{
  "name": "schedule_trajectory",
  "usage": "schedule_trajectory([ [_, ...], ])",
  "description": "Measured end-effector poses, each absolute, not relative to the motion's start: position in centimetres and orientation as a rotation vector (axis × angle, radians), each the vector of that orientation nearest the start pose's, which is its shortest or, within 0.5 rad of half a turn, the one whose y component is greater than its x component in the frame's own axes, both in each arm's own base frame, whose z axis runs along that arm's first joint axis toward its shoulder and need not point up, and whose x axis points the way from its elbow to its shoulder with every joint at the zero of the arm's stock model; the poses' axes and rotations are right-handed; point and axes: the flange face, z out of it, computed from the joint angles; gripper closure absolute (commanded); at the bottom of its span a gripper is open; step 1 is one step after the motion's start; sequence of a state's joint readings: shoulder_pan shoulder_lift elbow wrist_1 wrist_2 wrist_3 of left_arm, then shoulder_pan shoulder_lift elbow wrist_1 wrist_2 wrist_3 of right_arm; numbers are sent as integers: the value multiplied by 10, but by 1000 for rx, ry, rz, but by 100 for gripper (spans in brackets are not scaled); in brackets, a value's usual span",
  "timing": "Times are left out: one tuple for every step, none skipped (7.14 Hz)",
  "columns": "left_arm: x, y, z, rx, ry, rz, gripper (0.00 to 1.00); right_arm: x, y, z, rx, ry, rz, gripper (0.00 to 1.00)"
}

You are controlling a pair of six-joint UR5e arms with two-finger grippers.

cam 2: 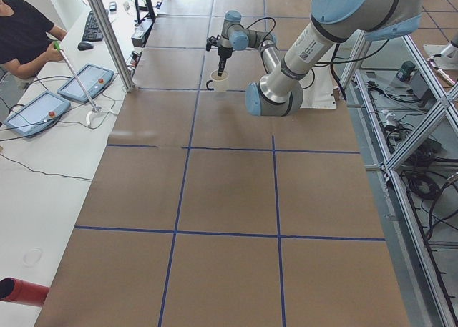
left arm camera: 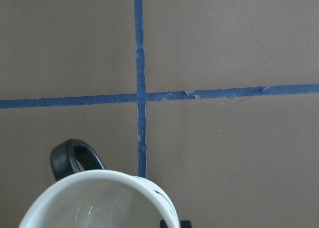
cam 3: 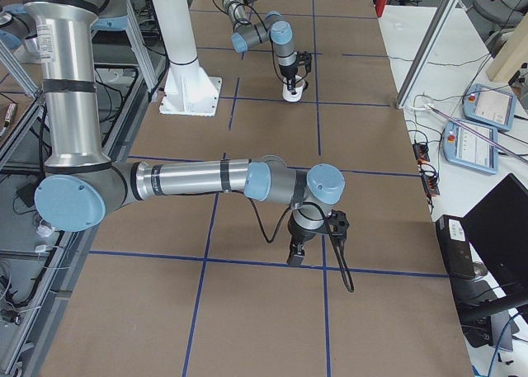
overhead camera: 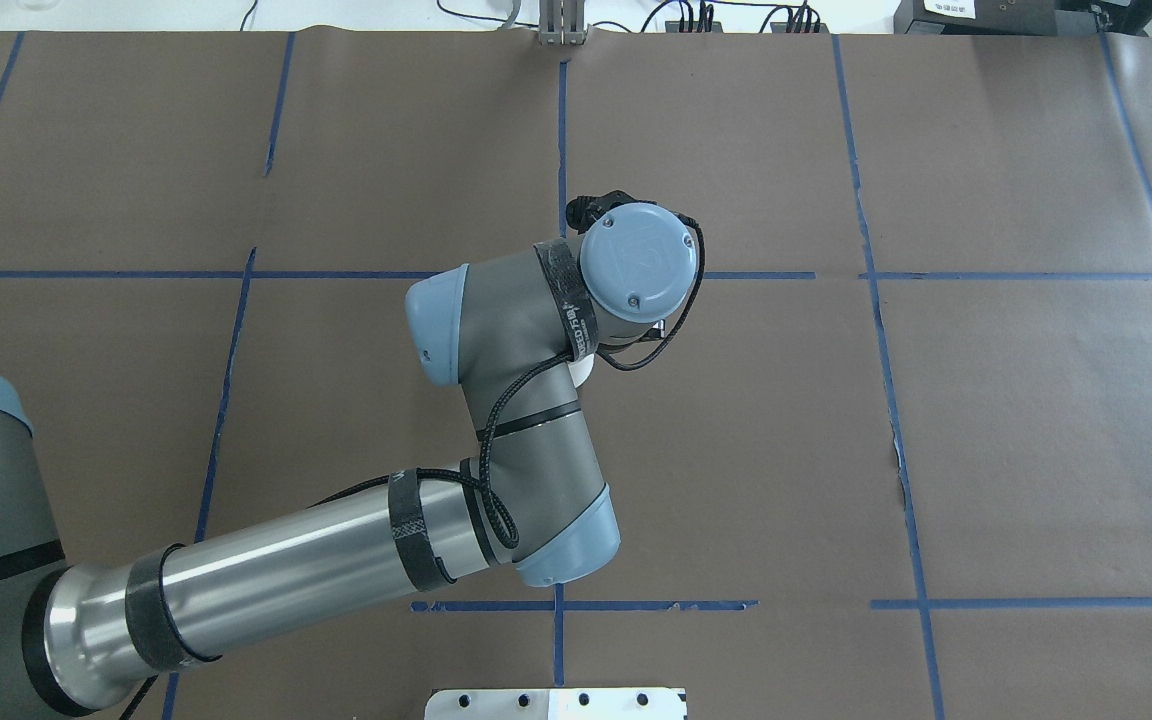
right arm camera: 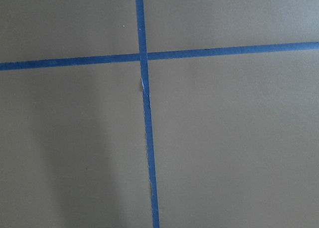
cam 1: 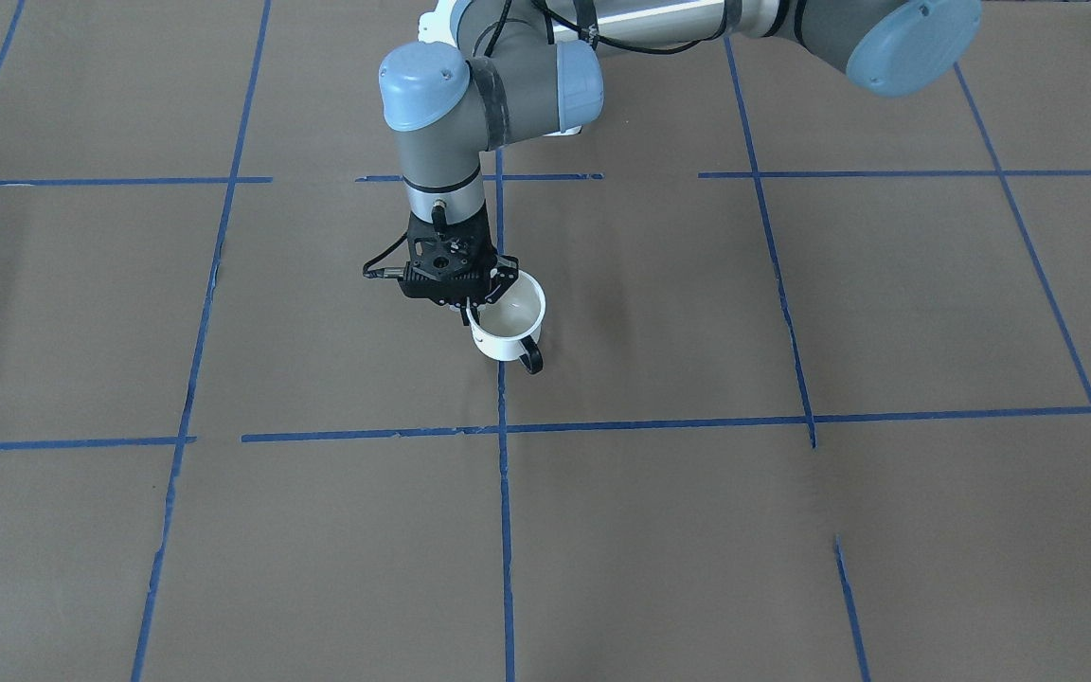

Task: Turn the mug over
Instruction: 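Rotate the left wrist to turn the mug upright and lower it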

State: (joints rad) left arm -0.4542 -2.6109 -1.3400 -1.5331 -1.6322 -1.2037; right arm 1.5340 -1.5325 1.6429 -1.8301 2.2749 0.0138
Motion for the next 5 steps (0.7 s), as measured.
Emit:
schedule_trajectory([
  [645,-454,96,258,740,-55,100,51,-496,634,-160,-699,30,0],
  [648,-450,97,260,751,-48,100,51,-496,634,-161,-699,31,0],
  [651,-446,100,260,757,-43,97,51,-496,634,-161,-699,31,0],
  [652,-445,102,260,760,-41,80,51,-496,634,-161,-699,31,0],
  [652,-444,103,260,760,-40,75,51,-496,634,-161,-699,31,0],
])
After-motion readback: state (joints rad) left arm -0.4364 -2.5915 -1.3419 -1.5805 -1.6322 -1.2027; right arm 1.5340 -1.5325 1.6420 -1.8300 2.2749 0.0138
